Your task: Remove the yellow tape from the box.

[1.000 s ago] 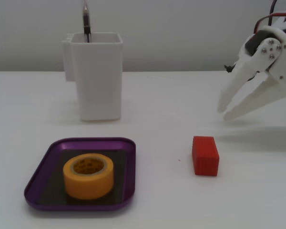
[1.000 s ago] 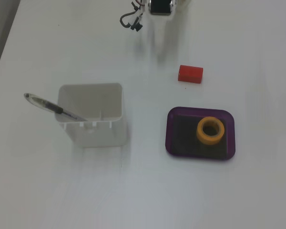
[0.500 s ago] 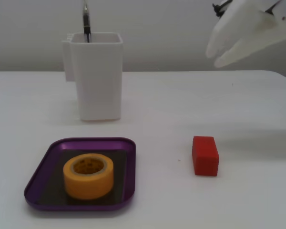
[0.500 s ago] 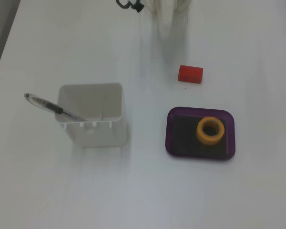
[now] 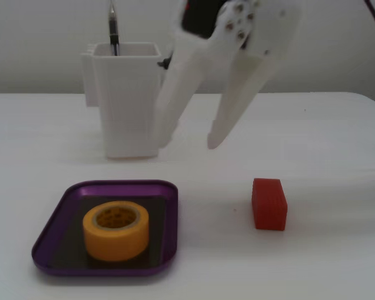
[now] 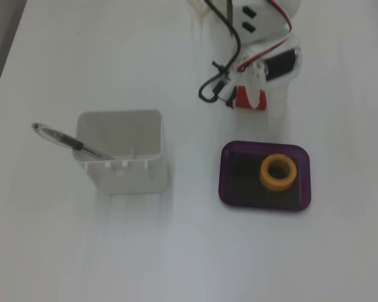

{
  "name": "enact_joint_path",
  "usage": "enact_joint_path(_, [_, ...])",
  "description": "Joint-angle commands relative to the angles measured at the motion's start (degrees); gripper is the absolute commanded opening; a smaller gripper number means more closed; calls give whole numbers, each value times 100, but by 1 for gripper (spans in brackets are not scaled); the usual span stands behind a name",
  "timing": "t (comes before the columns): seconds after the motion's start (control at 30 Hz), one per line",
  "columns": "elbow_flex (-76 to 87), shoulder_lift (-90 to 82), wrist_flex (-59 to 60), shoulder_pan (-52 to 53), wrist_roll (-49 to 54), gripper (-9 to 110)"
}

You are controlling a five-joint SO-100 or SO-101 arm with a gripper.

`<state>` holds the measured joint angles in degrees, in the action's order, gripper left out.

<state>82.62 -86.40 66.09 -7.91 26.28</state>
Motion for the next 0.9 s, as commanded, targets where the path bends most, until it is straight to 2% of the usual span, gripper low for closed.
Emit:
enact_joint_path(0.0, [-984, 738, 26, -35, 44, 17])
enact_joint_path(0.33, [-2013, 2004, 35, -53, 44, 17])
enact_joint_path(0.87, [-2092, 2619, -158, -53, 44, 17])
